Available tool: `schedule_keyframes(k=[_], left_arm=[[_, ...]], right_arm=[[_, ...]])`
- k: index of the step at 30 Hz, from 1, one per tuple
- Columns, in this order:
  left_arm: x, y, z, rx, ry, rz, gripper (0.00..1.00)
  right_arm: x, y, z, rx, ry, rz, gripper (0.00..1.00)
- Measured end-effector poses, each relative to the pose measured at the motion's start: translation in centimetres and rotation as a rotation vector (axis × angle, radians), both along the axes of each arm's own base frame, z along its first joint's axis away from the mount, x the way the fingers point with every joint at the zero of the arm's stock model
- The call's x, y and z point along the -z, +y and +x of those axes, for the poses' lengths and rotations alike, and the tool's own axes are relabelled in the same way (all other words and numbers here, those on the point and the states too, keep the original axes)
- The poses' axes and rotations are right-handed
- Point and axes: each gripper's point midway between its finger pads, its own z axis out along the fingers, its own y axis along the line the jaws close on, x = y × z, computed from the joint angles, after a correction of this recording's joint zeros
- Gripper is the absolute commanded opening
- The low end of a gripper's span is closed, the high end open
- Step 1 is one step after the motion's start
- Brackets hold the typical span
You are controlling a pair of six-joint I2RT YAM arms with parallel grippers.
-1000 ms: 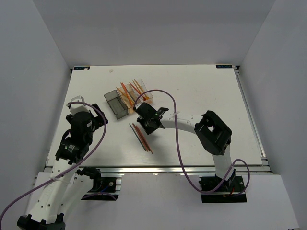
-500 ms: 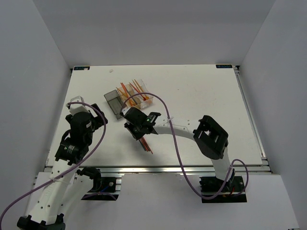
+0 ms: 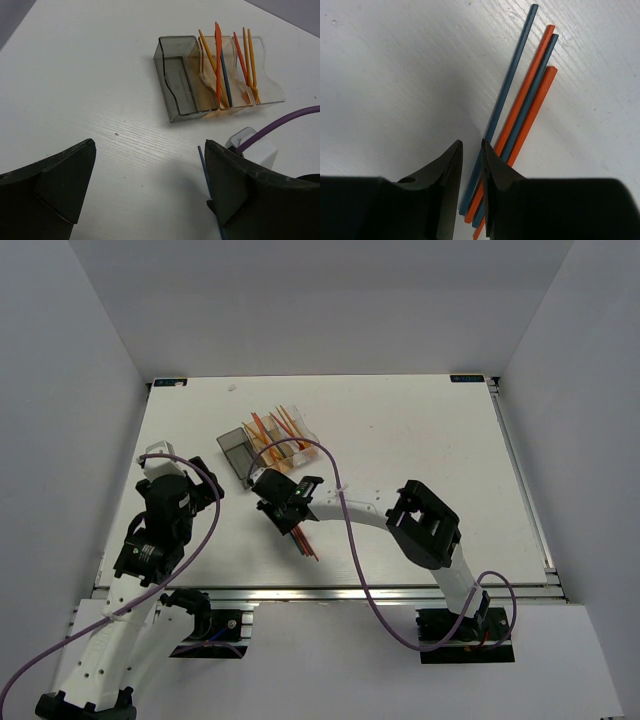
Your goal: Sort the eating utensils into containers
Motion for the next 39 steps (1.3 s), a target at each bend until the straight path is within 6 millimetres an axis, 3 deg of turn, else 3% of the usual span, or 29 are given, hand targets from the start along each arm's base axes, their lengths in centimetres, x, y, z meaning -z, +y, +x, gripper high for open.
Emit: schedule_keyframes(k=[18, 23, 25, 35, 39], left_arm=[[0.0, 0.0, 0.0, 0.000, -0.001, 0.000, 0.98], [0.0, 0.0, 0.0, 0.000, -0.001, 0.000, 0.98], [0.0, 0.0, 0.0, 0.000, -0.001, 0.000, 0.98], [-0.2, 0.0, -0.1, -0.001, -0.007, -0.002, 0.98], [-0.3, 0.1, -0.1, -0.005, -0.013, -0.002, 0.98]], right_arm=[[1.7, -1.2, -0.1, 0.024, -0.001, -0.044, 0.24], [1.8, -0.8, -0.2, 0.036, 0.000, -0.020, 0.11], [1.7, -0.5, -0.3, 0.036, -0.003, -0.014, 0.00], [1.4, 1.7, -1.9, 0.029, 0.064, 0.096, 0.00], [0.3, 2.5, -2.5, 0.023, 0.093, 0.147, 0.00]])
